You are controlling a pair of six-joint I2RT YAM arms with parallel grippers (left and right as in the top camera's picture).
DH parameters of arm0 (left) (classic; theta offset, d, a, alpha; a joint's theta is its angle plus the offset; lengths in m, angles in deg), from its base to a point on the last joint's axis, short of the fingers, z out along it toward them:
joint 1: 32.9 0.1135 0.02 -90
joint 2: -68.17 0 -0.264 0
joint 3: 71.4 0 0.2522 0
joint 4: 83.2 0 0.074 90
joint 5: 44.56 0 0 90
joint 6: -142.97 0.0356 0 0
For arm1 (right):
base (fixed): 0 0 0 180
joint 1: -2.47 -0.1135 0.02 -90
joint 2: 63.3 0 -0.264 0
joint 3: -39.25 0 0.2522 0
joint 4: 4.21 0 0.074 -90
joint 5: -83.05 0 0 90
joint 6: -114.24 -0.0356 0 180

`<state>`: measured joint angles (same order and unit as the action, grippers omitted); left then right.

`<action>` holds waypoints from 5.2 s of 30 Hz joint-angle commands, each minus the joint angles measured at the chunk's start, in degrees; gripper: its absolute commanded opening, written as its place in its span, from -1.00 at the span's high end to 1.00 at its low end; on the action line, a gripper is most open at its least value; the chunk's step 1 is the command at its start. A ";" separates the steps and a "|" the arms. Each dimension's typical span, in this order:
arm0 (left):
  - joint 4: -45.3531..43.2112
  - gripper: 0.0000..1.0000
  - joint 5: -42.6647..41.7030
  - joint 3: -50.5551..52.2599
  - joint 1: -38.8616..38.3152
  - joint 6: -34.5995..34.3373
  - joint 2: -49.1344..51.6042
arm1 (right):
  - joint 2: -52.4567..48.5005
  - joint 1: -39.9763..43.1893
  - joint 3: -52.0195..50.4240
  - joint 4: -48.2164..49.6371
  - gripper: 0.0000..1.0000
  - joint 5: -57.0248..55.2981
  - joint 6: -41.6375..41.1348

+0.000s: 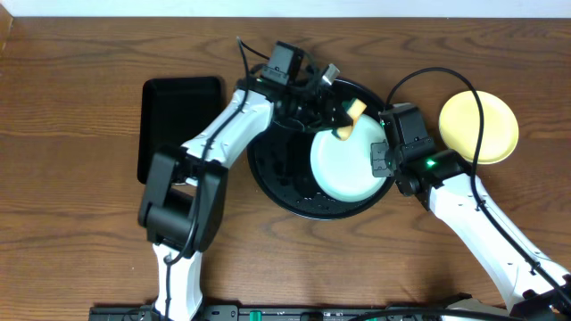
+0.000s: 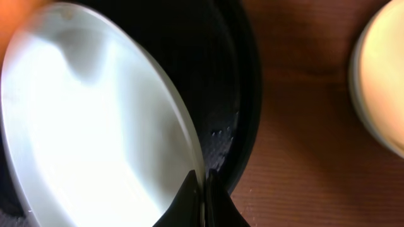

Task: Clean dirty plates on tray and stack at the side
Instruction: 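Return the sponge with the left gripper to the black rectangular tray, then carry the pale blue plate right with the right gripper onto the stack, then open the right gripper, release the plate and withdraw toward the front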

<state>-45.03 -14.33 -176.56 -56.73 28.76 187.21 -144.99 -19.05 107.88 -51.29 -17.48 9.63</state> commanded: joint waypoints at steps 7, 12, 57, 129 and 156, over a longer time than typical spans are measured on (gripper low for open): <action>6.10 0.85 2.10 -1.77 8.07 -0.09 -15.19 | 1.07 -0.68 -0.39 0.11 0.98 -0.66 0.55; 18.56 0.85 19.67 -1.77 14.14 4.72 -17.25 | 1.27 -0.70 -0.39 0.26 0.98 -4.59 0.55; 13.40 0.85 66.93 16.61 23.17 11.74 -16.15 | 4.17 -7.08 0.26 21.92 0.98 -33.81 7.52; 9.92 -0.56 58.90 16.65 23.17 19.08 -28.83 | -8.66 17.86 0.24 14.58 -0.99 23.45 14.62; 10.23 -0.67 58.90 16.70 23.17 19.08 -32.89 | -8.66 16.41 0.13 14.23 -0.99 23.39 14.69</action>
<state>-34.96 45.30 -159.11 -33.70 48.11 154.05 -153.14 -2.26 107.69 -37.02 5.95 23.46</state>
